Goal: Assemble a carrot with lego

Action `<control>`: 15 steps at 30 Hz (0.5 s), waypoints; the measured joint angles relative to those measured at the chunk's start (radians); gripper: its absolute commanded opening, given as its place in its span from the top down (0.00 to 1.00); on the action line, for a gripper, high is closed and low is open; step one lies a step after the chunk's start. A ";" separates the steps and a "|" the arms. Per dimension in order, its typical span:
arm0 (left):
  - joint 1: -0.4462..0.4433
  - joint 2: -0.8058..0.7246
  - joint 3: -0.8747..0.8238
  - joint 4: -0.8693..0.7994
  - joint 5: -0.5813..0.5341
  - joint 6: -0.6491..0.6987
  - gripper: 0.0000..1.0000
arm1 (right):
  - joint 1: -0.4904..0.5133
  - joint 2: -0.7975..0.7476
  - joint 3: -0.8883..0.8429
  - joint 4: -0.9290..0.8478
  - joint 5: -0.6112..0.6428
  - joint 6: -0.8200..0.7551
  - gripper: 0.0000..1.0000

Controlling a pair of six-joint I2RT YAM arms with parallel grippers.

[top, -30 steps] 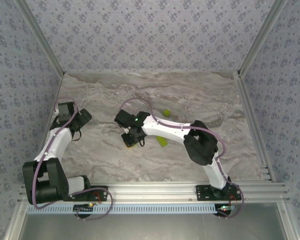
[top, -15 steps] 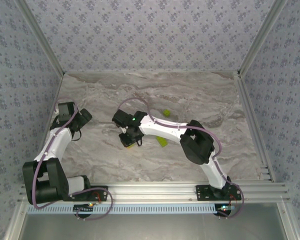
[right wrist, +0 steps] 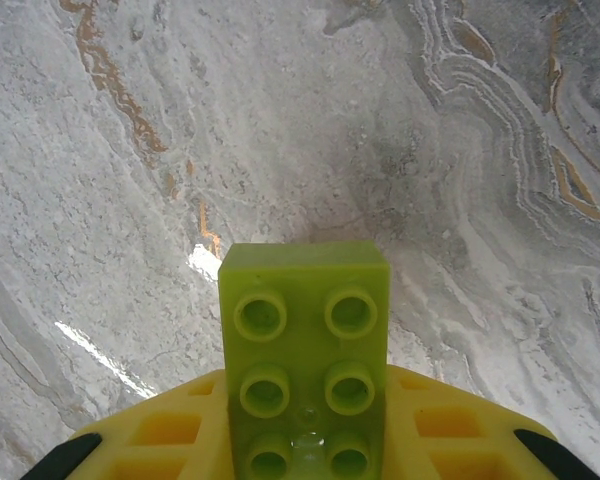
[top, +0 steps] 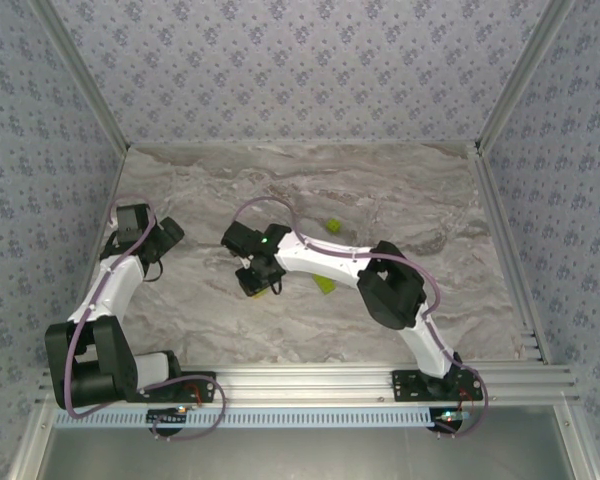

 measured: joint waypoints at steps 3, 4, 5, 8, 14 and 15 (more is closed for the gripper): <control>0.000 0.000 0.000 0.000 0.000 0.000 0.07 | 0.007 0.013 0.021 -0.015 0.006 0.002 0.68; 0.000 0.000 0.000 0.000 0.000 0.000 0.07 | 0.008 0.016 0.027 -0.018 0.006 0.002 0.68; 0.000 0.000 0.000 0.000 0.000 0.000 0.07 | 0.010 0.020 0.033 -0.023 0.008 0.002 0.68; 0.000 0.000 0.000 0.000 0.000 0.000 0.07 | 0.012 0.030 0.051 -0.037 0.012 0.002 0.68; 0.000 0.000 0.000 0.000 0.003 0.000 0.07 | 0.018 0.054 0.091 -0.072 0.029 0.002 0.68; 0.000 0.000 0.000 0.000 0.003 0.000 0.07 | 0.019 0.056 0.095 -0.077 0.032 0.001 0.68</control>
